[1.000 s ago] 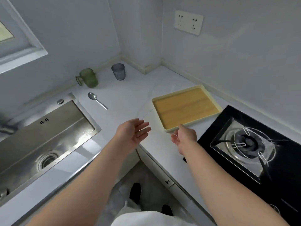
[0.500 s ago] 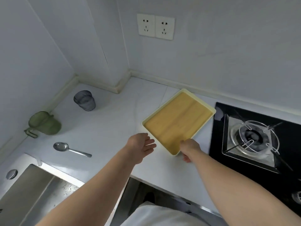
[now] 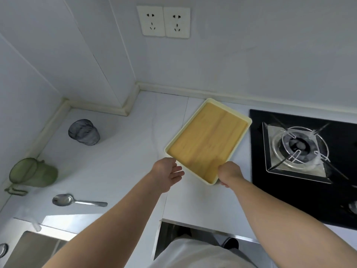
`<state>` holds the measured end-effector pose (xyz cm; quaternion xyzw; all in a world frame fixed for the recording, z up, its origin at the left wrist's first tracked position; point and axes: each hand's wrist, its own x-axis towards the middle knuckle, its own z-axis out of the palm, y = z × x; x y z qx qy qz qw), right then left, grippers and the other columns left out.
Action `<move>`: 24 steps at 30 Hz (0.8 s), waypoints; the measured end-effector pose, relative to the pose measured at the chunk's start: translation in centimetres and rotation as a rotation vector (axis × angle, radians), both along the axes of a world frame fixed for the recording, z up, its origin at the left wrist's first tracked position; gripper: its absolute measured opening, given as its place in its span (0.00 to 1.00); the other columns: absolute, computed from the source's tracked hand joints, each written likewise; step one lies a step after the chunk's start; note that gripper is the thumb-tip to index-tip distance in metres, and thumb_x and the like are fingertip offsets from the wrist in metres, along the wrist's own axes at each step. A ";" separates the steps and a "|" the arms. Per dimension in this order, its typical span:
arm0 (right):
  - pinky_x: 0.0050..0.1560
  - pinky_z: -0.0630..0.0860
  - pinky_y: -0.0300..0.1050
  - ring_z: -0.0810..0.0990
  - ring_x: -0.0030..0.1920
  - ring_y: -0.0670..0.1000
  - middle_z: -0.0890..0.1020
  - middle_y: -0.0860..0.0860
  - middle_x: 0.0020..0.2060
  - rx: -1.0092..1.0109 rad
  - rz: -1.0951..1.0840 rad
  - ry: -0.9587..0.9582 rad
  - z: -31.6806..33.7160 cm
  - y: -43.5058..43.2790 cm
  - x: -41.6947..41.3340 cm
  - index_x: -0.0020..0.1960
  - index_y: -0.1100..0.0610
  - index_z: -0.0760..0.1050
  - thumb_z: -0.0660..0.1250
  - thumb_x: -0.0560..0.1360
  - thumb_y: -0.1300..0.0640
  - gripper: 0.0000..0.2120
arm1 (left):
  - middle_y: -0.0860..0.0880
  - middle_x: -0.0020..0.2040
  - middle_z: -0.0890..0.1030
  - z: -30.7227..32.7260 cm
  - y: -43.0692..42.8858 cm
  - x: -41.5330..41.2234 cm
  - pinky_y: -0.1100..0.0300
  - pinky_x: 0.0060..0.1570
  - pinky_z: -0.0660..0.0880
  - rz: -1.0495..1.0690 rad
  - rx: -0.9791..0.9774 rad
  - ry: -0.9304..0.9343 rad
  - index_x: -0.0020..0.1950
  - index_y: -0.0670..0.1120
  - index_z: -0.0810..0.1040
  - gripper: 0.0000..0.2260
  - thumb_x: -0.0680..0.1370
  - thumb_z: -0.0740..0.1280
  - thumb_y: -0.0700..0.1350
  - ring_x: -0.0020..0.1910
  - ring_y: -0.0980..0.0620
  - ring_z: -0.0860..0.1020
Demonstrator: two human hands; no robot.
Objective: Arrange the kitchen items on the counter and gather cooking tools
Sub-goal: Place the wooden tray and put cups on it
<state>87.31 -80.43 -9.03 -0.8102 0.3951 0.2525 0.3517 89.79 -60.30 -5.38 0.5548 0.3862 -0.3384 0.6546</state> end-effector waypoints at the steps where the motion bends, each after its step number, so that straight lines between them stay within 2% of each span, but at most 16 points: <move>1: 0.38 0.76 0.45 0.82 0.43 0.58 0.81 0.59 0.43 0.017 -0.004 -0.027 0.2 0.3 0.1 0.40 0.60 0.72 0.55 0.80 0.60 0.12 | 0.39 0.56 0.79 -0.2 0.4 0.3 0.50 0.54 0.77 0.014 0.015 0.004 0.62 0.36 0.72 0.13 0.82 0.64 0.43 0.52 0.40 0.81; 5: 0.39 0.77 0.45 0.80 0.41 0.57 0.80 0.56 0.43 0.036 -0.070 -0.196 1.8 -0.1 0.0 0.40 0.58 0.71 0.57 0.81 0.56 0.12 | 0.34 0.61 0.73 0.0 -0.1 1.5 0.48 0.56 0.77 0.048 0.008 0.068 0.71 0.38 0.67 0.26 0.77 0.71 0.45 0.56 0.37 0.79; 8: 0.44 0.83 0.51 0.82 0.41 0.56 0.80 0.54 0.42 0.109 -0.187 -0.384 3.5 0.5 0.0 0.44 0.56 0.70 0.63 0.78 0.54 0.06 | 0.31 0.63 0.72 0.5 -0.3 2.4 0.46 0.61 0.75 0.076 -0.012 0.090 0.74 0.38 0.63 0.31 0.75 0.72 0.46 0.58 0.34 0.77; 9: 0.46 0.83 0.53 0.82 0.42 0.56 0.80 0.54 0.42 0.162 -0.244 -0.428 4.1 0.7 0.1 0.46 0.55 0.69 0.65 0.77 0.54 0.06 | 0.32 0.63 0.72 0.6 -0.5 2.6 0.45 0.63 0.74 0.080 -0.023 0.089 0.74 0.38 0.63 0.31 0.76 0.70 0.45 0.58 0.34 0.77; 12: 0.49 0.83 0.56 0.82 0.45 0.54 0.77 0.52 0.45 0.367 -0.384 -0.467 5.8 0.9 0.3 0.55 0.55 0.65 0.68 0.76 0.56 0.13 | 0.37 0.58 0.74 1.4 -1.4 2.6 0.42 0.66 0.72 0.102 -0.024 0.057 0.73 0.39 0.64 0.24 0.80 0.66 0.42 0.57 0.37 0.78; 14: 0.49 0.84 0.55 0.82 0.46 0.53 0.77 0.52 0.47 0.460 -0.415 -0.473 6.9 0.7 0.5 0.57 0.56 0.65 0.69 0.76 0.59 0.15 | 0.39 0.53 0.75 2.2 -2.0 2.6 0.41 0.59 0.76 0.166 -0.022 0.041 0.71 0.40 0.67 0.19 0.80 0.64 0.38 0.56 0.37 0.77; 17: 0.48 0.84 0.54 0.84 0.47 0.55 0.81 0.54 0.48 0.529 -0.403 -0.524 8.1 0.2 0.5 0.50 0.57 0.72 0.69 0.75 0.61 0.06 | 0.41 0.52 0.71 4.2 -2.9 2.7 0.47 0.43 0.77 0.322 -0.048 0.045 0.63 0.44 0.70 0.16 0.77 0.60 0.32 0.53 0.38 0.74; 19: 0.47 0.84 0.53 0.85 0.47 0.55 0.84 0.55 0.49 0.576 -0.399 -0.552 8.6 -0.1 0.2 0.49 0.58 0.77 0.69 0.75 0.62 0.04 | 0.43 0.50 0.70 5.7 -3.4 3.0 0.48 0.38 0.75 0.391 -0.073 0.032 0.60 0.47 0.71 0.17 0.75 0.57 0.31 0.50 0.41 0.73; 22: 0.46 0.85 0.52 0.85 0.48 0.56 0.84 0.57 0.53 0.633 -0.437 -0.591 9.7 -0.8 -0.3 0.58 0.61 0.76 0.69 0.74 0.61 0.13 | 0.45 0.50 0.72 7.5 -4.2 3.6 0.47 0.42 0.76 0.387 -0.048 -0.045 0.61 0.49 0.73 0.20 0.75 0.57 0.30 0.52 0.41 0.74; 24: 0.47 0.84 0.52 0.86 0.47 0.55 0.83 0.56 0.53 0.634 -0.468 -0.648 10.6 -1.5 -1.0 0.63 0.61 0.73 0.69 0.74 0.61 0.18 | 0.44 0.54 0.73 8.5 -5.1 3.8 0.43 0.51 0.78 0.368 -0.069 -0.119 0.63 0.48 0.73 0.22 0.74 0.56 0.29 0.54 0.41 0.74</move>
